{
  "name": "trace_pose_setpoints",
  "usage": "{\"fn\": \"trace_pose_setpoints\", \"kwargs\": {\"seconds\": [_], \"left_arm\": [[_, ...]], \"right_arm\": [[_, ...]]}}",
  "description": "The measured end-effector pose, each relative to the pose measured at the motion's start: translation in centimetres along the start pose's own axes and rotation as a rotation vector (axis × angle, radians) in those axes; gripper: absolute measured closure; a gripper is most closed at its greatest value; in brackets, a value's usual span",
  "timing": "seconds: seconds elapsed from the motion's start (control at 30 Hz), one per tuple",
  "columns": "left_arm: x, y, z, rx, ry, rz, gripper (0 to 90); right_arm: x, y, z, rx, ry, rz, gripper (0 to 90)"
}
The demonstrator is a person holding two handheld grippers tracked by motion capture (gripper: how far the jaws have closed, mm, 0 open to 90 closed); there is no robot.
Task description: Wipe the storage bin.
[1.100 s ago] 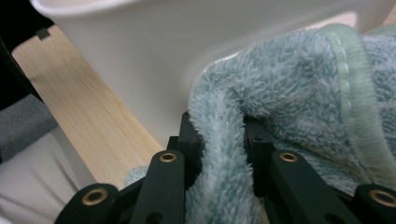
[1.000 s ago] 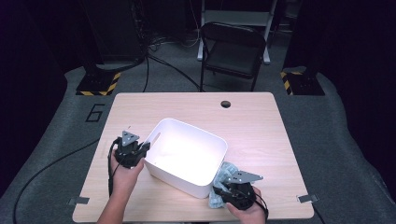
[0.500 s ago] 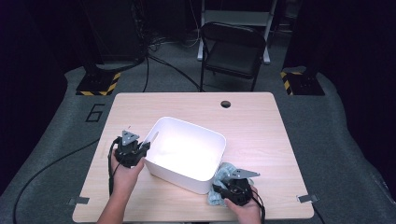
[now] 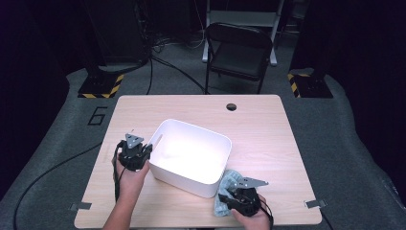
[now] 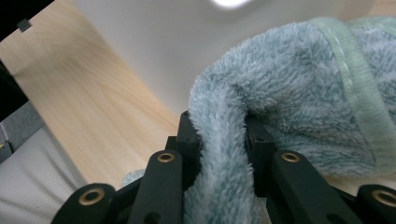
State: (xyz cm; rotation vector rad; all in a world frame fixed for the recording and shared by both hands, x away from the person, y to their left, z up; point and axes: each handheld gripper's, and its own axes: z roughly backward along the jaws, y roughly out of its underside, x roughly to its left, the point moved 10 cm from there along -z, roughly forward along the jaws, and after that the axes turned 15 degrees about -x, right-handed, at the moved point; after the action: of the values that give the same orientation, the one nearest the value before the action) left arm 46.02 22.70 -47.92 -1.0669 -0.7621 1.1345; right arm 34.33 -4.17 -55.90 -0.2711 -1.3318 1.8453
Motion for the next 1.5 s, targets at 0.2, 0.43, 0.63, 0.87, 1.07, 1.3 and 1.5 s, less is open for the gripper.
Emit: {"fn": "trace_pose_setpoints", "kwargs": {"seconds": [0.2, 0.43, 0.63, 0.87, 1.07, 1.3, 1.5], "left_arm": [[-0.1, 0.2, 0.3, 0.007, 0.062, 0.001, 82.8], [-0.2, 0.4, 1.0, 0.005, 0.067, -0.033, 80.5], [-0.2, 0.4, 0.9, 0.009, 0.062, -0.035, 80.0], [-0.5, 0.5, 0.9, 0.017, 0.068, -0.039, 77.7], [-0.7, 0.6, 1.0, 0.015, 0.071, -0.031, 77.4], [-0.8, 0.7, 1.4, 0.011, 0.073, -0.031, 74.9], [-0.8, 0.9, 1.8, 0.021, 0.073, -0.036, 74.3]], "right_arm": [[-0.1, -0.1, -0.6, -0.018, 0.007, 0.006, 72.7], [-0.4, -0.8, -0.7, -0.040, 0.035, 0.009, 72.6], [0.2, -3.3, 0.6, -0.117, 0.036, 0.050, 72.7], [1.7, -7.0, 2.9, -0.215, 0.027, 0.093, 72.5], [2.0, -6.9, 3.1, -0.211, 0.034, 0.102, 72.6], [1.2, -5.0, 1.9, -0.163, 0.065, 0.093, 72.7], [0.1, -3.0, 0.6, -0.113, 0.062, 0.050, 72.8]]}}
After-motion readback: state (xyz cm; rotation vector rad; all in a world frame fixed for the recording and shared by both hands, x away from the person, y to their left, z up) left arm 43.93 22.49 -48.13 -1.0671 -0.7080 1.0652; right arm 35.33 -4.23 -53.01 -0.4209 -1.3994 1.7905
